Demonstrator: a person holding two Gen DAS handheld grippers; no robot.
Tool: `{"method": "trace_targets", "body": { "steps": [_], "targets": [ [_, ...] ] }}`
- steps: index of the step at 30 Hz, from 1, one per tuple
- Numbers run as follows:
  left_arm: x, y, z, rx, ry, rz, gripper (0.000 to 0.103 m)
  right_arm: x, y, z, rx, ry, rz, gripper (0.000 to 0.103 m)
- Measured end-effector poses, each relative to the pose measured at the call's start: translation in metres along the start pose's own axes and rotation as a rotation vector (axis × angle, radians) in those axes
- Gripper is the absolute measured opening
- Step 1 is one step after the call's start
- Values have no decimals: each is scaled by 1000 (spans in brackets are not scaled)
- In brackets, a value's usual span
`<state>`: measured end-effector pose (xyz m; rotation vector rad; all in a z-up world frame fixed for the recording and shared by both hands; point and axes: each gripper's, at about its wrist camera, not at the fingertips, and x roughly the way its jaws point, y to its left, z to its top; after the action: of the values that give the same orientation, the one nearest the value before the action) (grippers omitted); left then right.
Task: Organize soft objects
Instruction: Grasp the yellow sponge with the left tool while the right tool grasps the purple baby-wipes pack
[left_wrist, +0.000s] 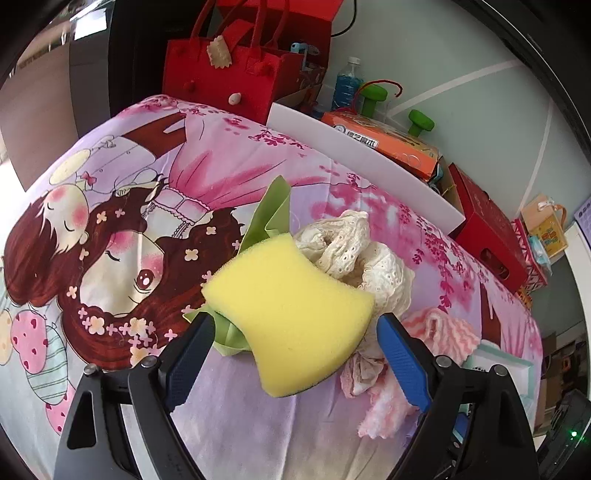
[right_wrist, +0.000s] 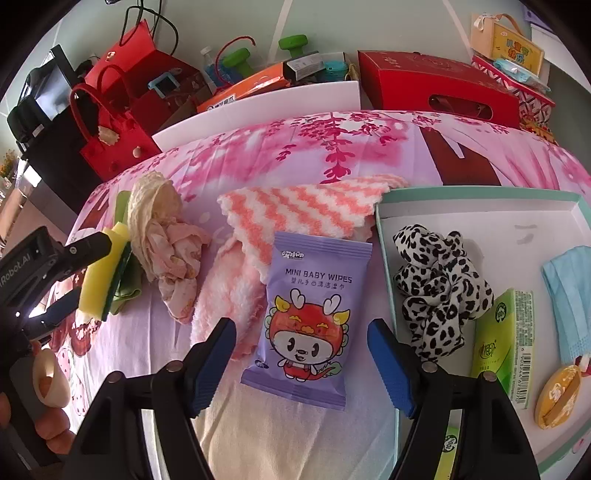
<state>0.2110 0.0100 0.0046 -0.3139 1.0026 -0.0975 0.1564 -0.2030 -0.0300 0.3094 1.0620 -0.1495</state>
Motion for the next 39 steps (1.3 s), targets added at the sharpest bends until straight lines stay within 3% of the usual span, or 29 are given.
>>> {"method": "trace_targets", "body": {
  "steps": [1,4,11,16,31,39],
  "targets": [
    [0,-1,-1,10,-2,5,87,0,1,0,-5,0,-3,77],
    [1,-3,-2,30,0,30,68,1,3,-1,-17,3,-8,76],
    [1,-3,-4,40,-1,28,60,7,3,-4,-9,25,-3,71],
    [0,-1,-4,33,-1,20,58,11,-2,-5,10,32,3,62],
    [-12,1,-2,31,-37,33,57,10,-4,-5,17,28,28,56],
    [-23,0,0,33,-70,27,57,-8,-6,-2,31,-21,47,55]
  ]
}}
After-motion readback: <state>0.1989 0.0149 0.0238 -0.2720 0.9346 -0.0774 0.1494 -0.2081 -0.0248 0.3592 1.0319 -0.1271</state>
